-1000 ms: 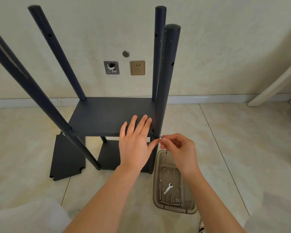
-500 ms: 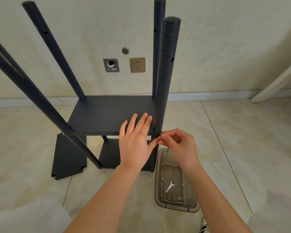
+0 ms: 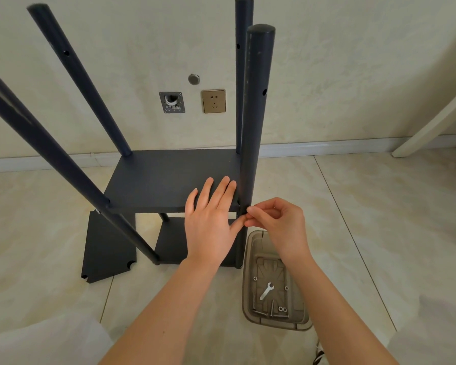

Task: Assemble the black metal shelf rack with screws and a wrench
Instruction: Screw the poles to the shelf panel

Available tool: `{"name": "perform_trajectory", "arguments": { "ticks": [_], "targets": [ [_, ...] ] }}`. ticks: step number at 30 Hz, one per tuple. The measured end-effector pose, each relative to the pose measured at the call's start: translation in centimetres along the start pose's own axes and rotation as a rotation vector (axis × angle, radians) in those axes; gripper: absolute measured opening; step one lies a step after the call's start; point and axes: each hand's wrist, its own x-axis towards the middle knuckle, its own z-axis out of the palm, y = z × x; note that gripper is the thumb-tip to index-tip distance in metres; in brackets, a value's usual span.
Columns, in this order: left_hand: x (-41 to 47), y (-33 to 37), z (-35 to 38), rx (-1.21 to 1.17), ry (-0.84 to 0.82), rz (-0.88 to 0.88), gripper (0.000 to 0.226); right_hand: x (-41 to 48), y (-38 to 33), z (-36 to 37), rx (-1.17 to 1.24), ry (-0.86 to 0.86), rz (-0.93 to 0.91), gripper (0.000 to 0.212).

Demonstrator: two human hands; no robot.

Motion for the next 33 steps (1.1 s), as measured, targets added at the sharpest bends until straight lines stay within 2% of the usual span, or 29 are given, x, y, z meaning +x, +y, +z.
{"name": "perform_trajectory", "arguments": {
  "ticks": [5, 9, 15, 22, 25, 33],
  "targets": [
    [-0.1, -0.1, 0.1, -0.006, 0.009, 0.002, 0.069, 0.5, -0.3, -0.4, -0.185, -0.068, -0.102, 0.013],
    [-0.1, -0.1, 0.3, -0.009, 0.019, 0.003, 0.068, 0.6, -0.3, -0.4, -0.308, -0.11, -0.094, 0.019],
    [0.0, -0.3, 0.4, 0.019, 0.012, 0.014, 0.07, 0.6, -0.1, 0.4, -0.209, -0.039, -0.078, 0.018],
    [0.0, -0.3, 0.5, 0.034, 0.019, 0.011, 0.071, 1.0, 0.1, -1.4, 0.005, -0.197, -0.001, 0.015],
    [0.0, -0.3, 0.7, 0.041, 0.03, 0.015, 0.071, 1.4, 0.1, -1.5, -0.053, -0.182, -0.024, 0.008],
    [0.1, -0.4, 0.8, 0.023, 0.042, 0.008, 0.071, 1.9, -0.2, -1.4, -0.298, -0.124, -0.117, 0.008]
  ]
}}
